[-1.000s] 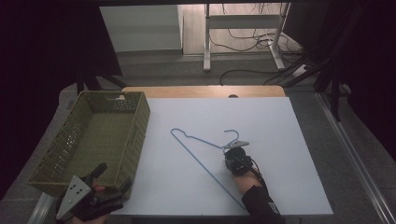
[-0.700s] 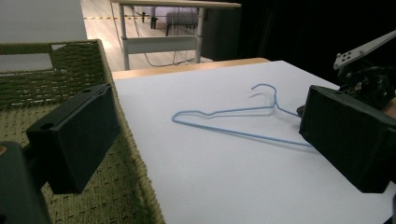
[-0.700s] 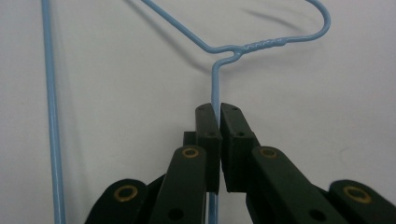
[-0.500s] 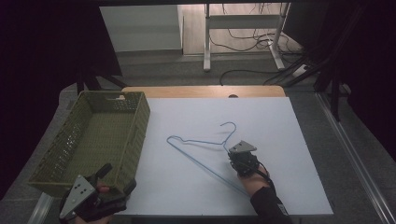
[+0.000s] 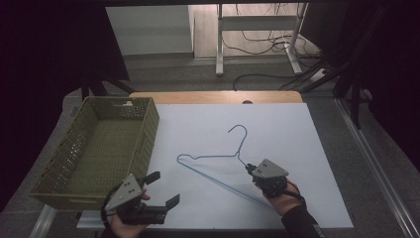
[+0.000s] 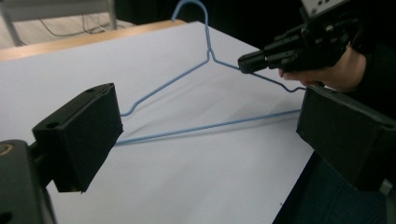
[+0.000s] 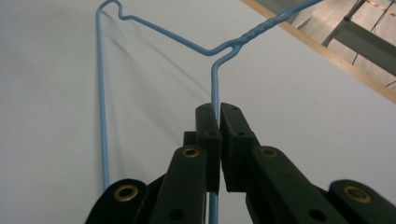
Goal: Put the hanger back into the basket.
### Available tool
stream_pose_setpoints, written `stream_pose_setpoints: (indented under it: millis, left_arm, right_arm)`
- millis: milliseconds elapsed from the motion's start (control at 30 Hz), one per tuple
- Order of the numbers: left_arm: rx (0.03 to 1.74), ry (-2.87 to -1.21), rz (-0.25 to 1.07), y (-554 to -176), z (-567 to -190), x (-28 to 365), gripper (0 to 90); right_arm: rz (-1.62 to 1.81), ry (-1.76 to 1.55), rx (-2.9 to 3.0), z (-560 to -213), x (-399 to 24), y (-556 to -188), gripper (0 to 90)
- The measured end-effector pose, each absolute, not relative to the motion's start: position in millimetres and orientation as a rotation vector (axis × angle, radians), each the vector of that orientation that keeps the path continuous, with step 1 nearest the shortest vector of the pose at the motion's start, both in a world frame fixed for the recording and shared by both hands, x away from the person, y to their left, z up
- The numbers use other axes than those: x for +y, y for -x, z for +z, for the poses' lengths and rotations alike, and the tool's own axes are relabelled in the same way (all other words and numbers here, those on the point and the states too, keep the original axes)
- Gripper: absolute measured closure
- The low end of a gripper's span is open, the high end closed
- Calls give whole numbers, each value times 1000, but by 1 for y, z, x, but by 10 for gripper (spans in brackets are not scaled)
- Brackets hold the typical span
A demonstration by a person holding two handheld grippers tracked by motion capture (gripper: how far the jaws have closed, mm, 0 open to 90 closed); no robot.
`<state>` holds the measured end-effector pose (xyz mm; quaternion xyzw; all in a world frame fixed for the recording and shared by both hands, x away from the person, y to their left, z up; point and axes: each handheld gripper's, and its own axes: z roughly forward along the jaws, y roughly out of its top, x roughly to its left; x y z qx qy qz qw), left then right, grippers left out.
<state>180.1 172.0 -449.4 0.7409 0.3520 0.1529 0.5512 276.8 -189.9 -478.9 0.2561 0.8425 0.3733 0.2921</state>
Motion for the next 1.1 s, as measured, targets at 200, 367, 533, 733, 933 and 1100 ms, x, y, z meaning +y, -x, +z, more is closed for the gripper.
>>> stream_pose_setpoints:
  millis: [200,367,533,733,933,1100]
  left_arm:
    - [820,-1786,306,-208,-452,152,59]
    - [784,-1829,257,-231,-453,139,71]
    - [733,-1858,237,-257,-457,124,125]
    - [695,-1907,224,-282,-463,107,156]
    - [681,-1968,229,-307,-478,93,183]
    - [637,-2029,275,-313,-487,87,234]
  right_arm:
    - [1032,-618,2243,-475,-193,-271,870]
    - [1066,-564,2244,-474,-195,-267,871]
    - [1095,-529,2248,-472,-196,-263,871]
    - [1096,-522,2248,-473,-196,-263,871]
    - [1107,-504,2249,-471,-194,-259,871]
    - [1106,-492,2256,-471,-192,-259,871]
